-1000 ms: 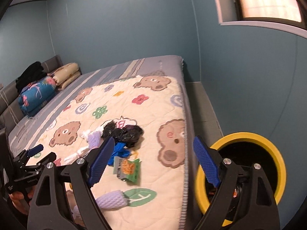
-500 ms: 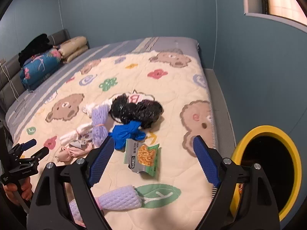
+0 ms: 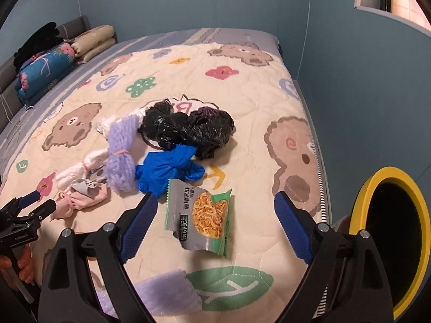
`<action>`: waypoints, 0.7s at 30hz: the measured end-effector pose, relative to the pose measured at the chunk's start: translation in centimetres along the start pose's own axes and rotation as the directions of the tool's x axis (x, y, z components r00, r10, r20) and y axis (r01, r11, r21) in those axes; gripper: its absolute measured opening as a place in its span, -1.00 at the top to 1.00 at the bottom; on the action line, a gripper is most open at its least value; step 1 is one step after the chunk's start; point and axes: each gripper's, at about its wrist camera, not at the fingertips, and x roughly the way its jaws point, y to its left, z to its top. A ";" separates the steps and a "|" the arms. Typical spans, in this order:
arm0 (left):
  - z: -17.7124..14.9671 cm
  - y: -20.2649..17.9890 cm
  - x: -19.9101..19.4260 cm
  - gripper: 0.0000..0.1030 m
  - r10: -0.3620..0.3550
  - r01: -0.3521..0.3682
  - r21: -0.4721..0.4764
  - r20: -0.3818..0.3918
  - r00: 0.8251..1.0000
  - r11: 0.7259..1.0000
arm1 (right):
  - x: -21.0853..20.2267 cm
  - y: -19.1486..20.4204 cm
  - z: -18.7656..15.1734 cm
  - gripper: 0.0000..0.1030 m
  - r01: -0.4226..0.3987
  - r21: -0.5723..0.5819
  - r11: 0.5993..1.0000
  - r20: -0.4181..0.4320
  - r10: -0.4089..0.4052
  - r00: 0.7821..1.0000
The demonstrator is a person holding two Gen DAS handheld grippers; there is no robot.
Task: Collect trash
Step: 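Move both open tools back over the trash on the bed, then grasp the green snack bag with the right tool while the left tool grasps the pink cloth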
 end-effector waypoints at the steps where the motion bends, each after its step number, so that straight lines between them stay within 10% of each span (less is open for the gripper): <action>1: 0.0 0.0 0.2 -0.84 -0.006 0.006 -0.009 -0.004 1.000 1.000 | 0.3 0.0 -0.1 -0.65 0.000 0.004 1.000 -0.005 0.000 1.000; 8: -0.1 -0.7 1.7 -0.71 -0.022 0.022 -0.014 -0.023 0.999 1.000 | 1.7 0.0 -0.7 -0.65 -0.005 0.001 1.000 -0.035 0.005 0.999; 15: -0.2 -1.3 2.5 0.09 -0.060 0.060 -0.006 -0.060 0.996 0.998 | 3.0 0.0 -1.0 -0.61 -0.032 0.013 0.999 -0.081 0.033 0.996; 21: -0.5 -2.2 2.6 0.47 -0.072 0.073 0.021 -0.060 0.996 0.997 | 4.3 0.9 -1.7 -0.20 -0.046 -0.001 0.999 -0.131 0.046 0.990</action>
